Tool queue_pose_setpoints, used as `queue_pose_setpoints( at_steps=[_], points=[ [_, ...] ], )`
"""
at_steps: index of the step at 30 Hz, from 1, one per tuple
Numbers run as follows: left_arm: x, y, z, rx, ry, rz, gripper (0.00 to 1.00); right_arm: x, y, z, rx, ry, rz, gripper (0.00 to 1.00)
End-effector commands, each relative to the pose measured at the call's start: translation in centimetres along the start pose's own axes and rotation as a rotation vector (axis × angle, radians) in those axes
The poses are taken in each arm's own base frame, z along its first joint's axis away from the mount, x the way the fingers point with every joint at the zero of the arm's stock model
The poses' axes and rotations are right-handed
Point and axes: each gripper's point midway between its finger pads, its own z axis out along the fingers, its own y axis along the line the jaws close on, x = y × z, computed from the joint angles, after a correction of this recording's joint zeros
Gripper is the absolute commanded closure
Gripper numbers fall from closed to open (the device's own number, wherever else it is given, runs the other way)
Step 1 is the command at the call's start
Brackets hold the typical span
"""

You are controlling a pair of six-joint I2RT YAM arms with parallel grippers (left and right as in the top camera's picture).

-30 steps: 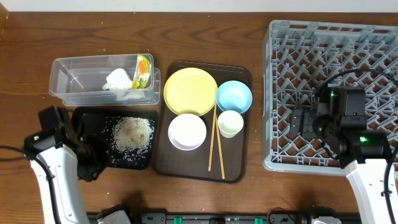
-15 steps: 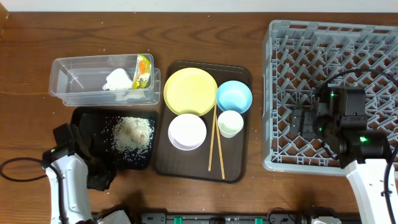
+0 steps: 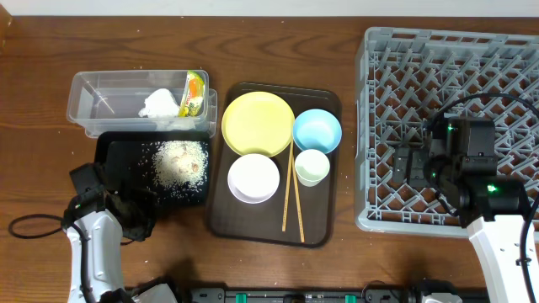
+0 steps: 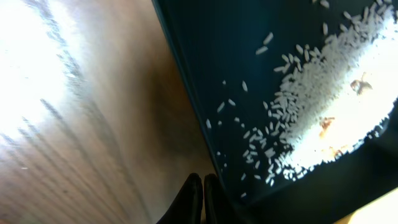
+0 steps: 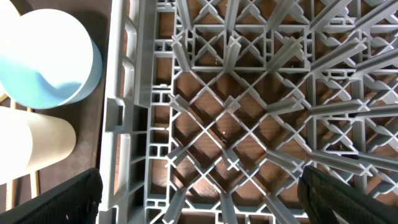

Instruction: Sort waste into correct bins and load items into the dishwasher rack

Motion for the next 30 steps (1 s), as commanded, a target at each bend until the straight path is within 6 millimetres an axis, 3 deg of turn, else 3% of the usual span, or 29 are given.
queue_pose_setpoints(
  at_steps=[1,9,17,21,25,27,30],
  points=[
    [0.4,-0.8,0.1,0.045,0.03,-0.007,0.93,-0.8,0.3,-0.7,-0.005,-0.032,-0.017,0.01],
    [-0.9,-2.1,0.0,0.099,-0.02,0.018,0.93,-0.8,0.3,-0.7,-0.005,-0.031,-0.017,0.01],
    [0.4,-0.9,-0.1,0.05,0.029,0.134,0.94,-0.8,0.3,-0.7,-0.005,-0.032,-0.017,0.01],
    [0.9,-1.0,-1.3,0.04,0.041,0.224,0.93,-0.8,0.3,-0.7,-0.005,-0.032,-0.017,0.01],
    [1.9,-2.4,-3.1,0.105,0.066,0.371,0.83,-1.1,0.4,-0.7,-0.007,-0.044,-0.017,0.01],
    [2.7,-3.6,-4.1,0.161,0.076,0.477,0.71,-1.4,0.4,-0.7,-0.009,-0.056,-0.018,0.01],
    [3.7,-5.5,-5.3,0.201,0.064,0.643,0.66,-2.0,0.6,-0.8,-0.022,-0.079,-0.019,0.01]
  ],
)
